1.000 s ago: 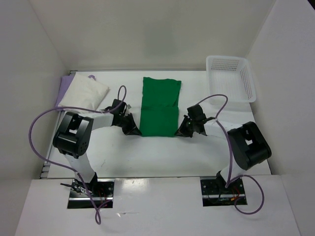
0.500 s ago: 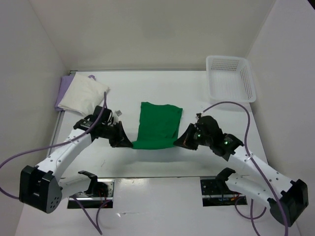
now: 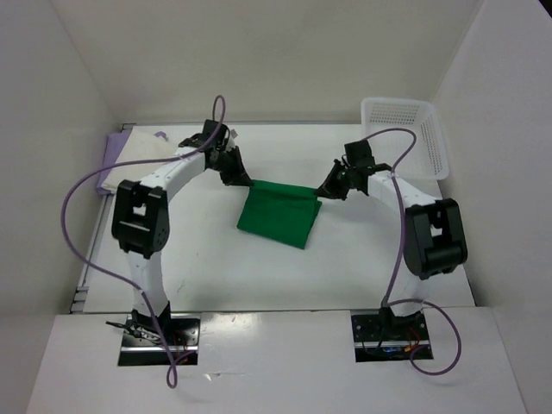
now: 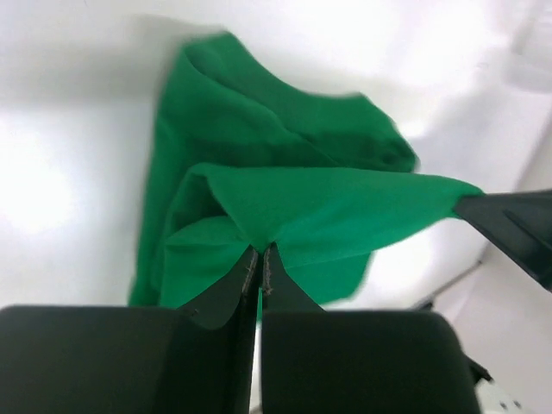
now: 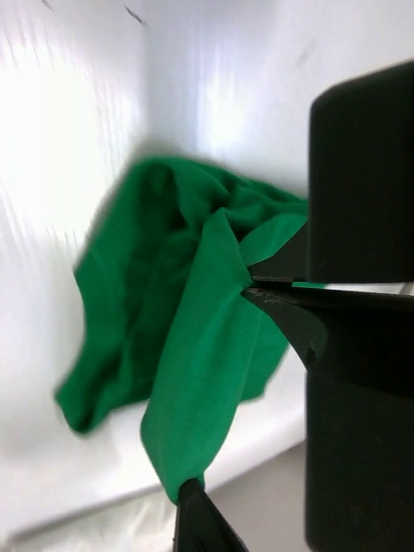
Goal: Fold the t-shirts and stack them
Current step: Fold the long partially folded tshirt into a neat square
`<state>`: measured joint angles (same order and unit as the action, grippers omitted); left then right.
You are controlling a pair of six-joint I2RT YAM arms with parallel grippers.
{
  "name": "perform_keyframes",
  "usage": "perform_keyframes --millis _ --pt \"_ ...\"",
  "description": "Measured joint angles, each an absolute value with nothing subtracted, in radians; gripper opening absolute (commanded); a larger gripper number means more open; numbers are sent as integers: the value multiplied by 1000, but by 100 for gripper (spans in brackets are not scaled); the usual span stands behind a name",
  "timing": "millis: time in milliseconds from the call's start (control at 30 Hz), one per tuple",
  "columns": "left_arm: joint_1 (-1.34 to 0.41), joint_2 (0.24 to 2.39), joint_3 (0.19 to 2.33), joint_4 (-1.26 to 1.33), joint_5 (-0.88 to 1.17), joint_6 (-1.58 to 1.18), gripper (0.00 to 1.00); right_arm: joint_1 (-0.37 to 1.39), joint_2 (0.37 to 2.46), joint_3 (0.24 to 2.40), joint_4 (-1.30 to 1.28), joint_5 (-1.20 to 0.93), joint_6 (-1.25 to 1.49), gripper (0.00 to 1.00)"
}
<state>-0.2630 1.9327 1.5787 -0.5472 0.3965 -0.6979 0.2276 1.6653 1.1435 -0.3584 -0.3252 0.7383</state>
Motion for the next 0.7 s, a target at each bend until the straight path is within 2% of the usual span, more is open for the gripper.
perform_keyframes --millis 133,200,267,300,333,433,533,633,700 --pt "-270 2102 1679 -549 368 -688 8 204 1766 1161 -352 -314 707 2" --pt "-272 2165 1744 -558 360 -687 16 204 1791 1173 -353 -306 696 6" --pt "-271 2212 1807 -552 352 -686 27 204 1813 1201 -355 -299 686 19" --pt "-268 2220 1820 -546 349 -685 37 203 1824 1217 -355 -295 683 24" --pt "-264 2222 1824 -540 347 -686 40 203 1831 1233 -356 -289 678 33" --pt "-246 2203 1815 -516 344 -693 44 200 1833 1266 -359 -274 666 41" --pt "-234 2112 1729 -469 344 -704 44 206 1808 1276 -368 -252 657 42" --pt "-231 1934 1542 -417 347 -708 41 220 1749 1270 -381 -226 656 42" --pt "-245 1840 1430 -363 356 -708 41 247 1703 1260 -375 -216 656 31"
